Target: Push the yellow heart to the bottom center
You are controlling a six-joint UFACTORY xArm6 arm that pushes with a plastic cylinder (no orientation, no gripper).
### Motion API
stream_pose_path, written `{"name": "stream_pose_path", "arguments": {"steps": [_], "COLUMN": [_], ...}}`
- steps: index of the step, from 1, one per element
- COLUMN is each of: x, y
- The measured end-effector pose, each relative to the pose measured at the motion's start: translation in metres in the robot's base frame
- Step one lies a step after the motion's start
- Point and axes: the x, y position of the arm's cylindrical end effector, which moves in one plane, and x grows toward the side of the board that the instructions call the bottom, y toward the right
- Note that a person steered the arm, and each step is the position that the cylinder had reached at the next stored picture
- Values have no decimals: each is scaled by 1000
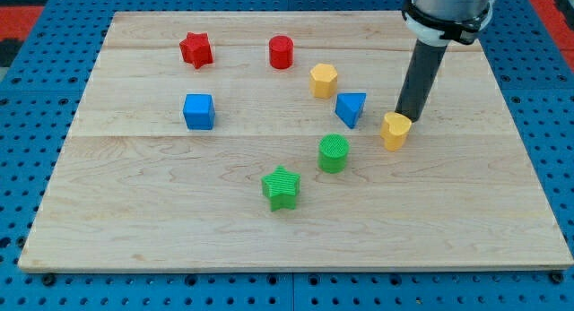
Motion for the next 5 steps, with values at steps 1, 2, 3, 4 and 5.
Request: {"name": "stream_pose_path", "arguments": {"steps": [1,2,3,4,5], "x": [0,5,42,86,110], "y": [-13,-41,-22,-12,-15]}}
